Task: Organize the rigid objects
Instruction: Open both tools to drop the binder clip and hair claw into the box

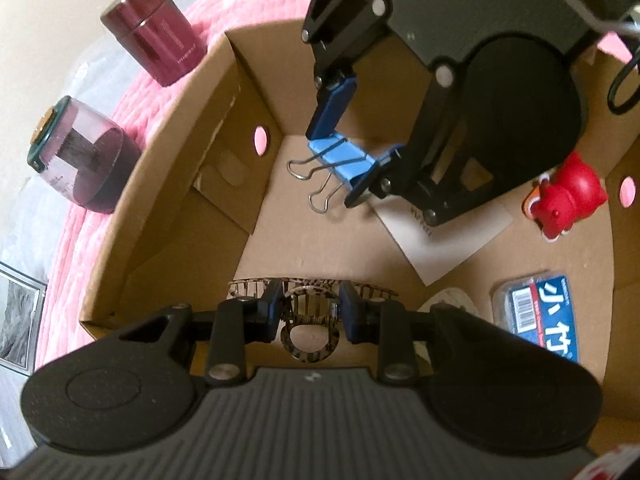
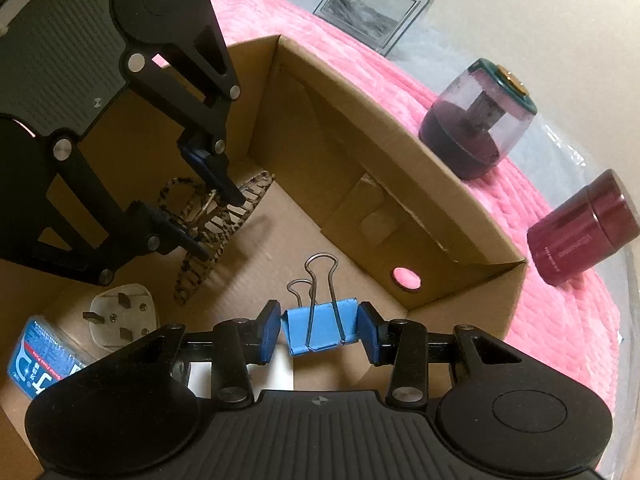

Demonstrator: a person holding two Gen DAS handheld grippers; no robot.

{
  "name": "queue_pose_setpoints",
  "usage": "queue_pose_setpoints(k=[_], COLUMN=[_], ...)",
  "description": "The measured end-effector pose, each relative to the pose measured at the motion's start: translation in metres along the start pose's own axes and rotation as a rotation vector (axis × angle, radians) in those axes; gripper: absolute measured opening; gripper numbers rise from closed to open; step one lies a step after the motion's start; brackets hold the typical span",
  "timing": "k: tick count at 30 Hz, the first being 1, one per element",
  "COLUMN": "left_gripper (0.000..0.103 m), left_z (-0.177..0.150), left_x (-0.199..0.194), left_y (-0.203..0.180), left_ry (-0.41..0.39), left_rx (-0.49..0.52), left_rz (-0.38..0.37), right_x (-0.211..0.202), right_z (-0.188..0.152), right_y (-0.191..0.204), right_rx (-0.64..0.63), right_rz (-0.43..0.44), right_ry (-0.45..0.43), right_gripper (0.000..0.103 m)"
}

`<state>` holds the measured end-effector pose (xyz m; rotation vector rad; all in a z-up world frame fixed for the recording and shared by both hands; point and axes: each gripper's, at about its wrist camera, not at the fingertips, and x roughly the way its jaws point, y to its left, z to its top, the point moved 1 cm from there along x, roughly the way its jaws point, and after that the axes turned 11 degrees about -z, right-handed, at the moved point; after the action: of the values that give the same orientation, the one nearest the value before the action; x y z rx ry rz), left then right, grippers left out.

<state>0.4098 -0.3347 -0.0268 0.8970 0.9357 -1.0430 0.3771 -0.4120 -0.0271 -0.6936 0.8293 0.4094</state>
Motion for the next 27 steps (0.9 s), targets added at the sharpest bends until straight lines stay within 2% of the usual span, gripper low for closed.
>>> queue_pose_setpoints(k=[8,16,21,27], left_gripper=[0.027,0.027,0.027,0.028], left_z=[-0.009,-0.012,-0.021,-0.027], left_x=[0.006,-0.017,-0.031,-0.045], left_y=[0.005,0.003,-0.003,-0.003], left_ry=[0.007,-0.095,-0.133,-0.196], left_rx=[-0.015,-0.012,-0.004,-0.029], left_rz=[0.003,0.034,0.057,0.058], right_x=[0.01,0.021,0.028,0.04], right_z=[0.007,0.015,0.02,0.027], right_y=[-0.001,0.002,0.01,0.015], right_rx=[-0.014,-0.053,-0.081,-0.093], right_rz=[0.008,0.011,0.011,0.024], right_ry=[0.011,0.033,0.051,0.078], right_gripper=[0.039,0.039,0.039,0.039])
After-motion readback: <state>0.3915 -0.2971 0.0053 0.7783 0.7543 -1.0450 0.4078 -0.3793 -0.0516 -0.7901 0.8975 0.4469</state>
